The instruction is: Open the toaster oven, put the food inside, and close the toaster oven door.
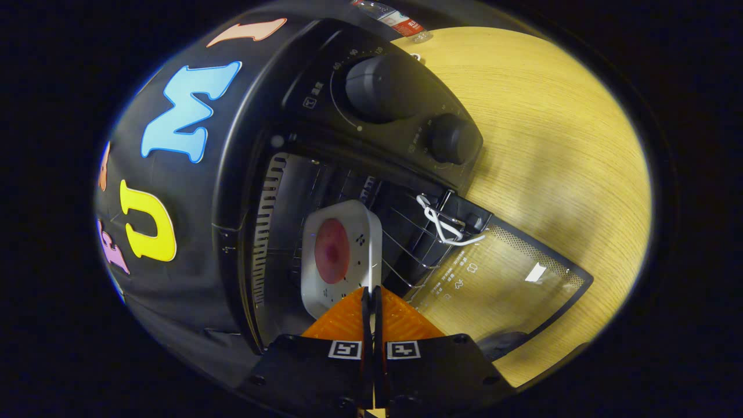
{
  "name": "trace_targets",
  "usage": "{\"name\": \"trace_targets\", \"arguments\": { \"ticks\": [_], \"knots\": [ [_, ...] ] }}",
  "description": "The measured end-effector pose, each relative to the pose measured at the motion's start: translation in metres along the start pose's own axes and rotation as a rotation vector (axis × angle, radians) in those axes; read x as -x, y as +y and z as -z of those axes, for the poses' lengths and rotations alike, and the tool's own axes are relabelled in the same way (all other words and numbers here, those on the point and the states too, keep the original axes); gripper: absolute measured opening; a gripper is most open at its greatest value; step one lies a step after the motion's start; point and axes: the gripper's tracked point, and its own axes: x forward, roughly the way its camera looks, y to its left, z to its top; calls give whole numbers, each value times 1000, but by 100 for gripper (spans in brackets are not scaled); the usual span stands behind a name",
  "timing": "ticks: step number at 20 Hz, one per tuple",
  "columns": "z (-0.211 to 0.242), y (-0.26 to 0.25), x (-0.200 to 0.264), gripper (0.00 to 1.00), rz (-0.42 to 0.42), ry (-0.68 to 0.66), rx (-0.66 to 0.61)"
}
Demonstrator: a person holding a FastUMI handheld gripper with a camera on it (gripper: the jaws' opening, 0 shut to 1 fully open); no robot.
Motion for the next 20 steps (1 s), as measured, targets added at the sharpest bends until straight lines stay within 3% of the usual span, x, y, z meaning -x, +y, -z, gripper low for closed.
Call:
{"name": "trace_targets", "arguments": {
  "ticks": [7, 11, 13, 14, 18, 20],
  "knots": [
    [-9, 17, -14, 8, -42, -62, -33],
    [1, 32, -5, 12, -111, -58, -19],
    [10, 37, 3, 31, -136, -37, -13],
    [13, 39, 7, 49, -145, -31, -6],
    [27, 34, 32, 91, -153, -15, 53],
    [34, 29, 45, 98, -157, 0, 71]
  ]
}}
